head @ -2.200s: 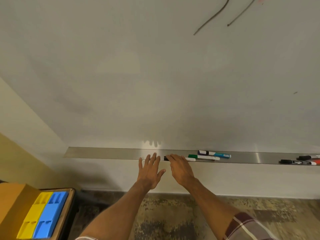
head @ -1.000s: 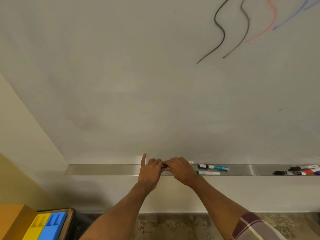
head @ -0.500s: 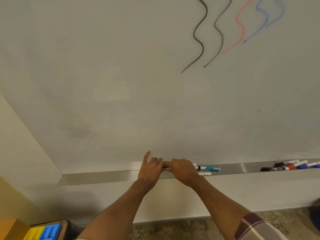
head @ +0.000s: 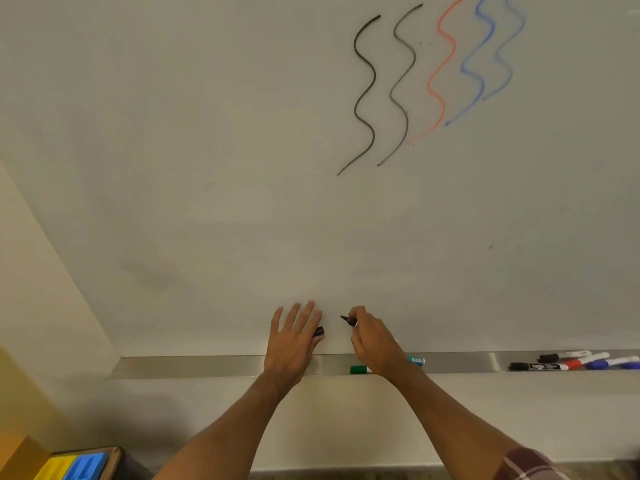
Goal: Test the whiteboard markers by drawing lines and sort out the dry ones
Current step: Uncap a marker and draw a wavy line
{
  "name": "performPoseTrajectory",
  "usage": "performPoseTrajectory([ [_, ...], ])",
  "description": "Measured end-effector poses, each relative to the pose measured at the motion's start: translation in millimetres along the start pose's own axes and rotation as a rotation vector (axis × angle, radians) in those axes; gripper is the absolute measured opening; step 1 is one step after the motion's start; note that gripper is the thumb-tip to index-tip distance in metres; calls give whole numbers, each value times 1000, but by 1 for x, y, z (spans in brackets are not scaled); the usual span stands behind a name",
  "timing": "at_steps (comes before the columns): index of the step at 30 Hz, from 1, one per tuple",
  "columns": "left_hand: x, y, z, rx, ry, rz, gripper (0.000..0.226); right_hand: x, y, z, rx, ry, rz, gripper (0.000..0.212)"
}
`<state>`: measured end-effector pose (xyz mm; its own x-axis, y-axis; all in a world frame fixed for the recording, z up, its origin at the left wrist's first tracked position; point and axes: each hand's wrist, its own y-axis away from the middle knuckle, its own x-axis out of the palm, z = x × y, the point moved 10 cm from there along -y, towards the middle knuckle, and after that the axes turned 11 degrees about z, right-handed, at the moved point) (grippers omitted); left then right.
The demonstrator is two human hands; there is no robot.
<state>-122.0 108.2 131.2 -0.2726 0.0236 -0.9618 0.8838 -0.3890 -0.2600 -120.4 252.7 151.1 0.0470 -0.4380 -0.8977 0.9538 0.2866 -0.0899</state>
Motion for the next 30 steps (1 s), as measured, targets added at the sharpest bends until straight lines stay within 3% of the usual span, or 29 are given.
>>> performPoseTrajectory([
  [7,-75,-18,16,-51,5,-182,54,-66,2,31,-276,27,-273,37],
  [12,-163,-52,28,-28,-71,-345,56,-144,-14,62,-330,-184,-363,46],
  [15,-224,-68,36,-13,-129,-463,56,-195,-22,91,-344,-257,-415,36],
  [26,-395,-108,75,19,-220,-716,58,-329,-24,197,-648,-94,-774,11],
  [30,-411,-120,89,68,-207,-714,57,-336,-35,212,-689,-131,-744,35],
])
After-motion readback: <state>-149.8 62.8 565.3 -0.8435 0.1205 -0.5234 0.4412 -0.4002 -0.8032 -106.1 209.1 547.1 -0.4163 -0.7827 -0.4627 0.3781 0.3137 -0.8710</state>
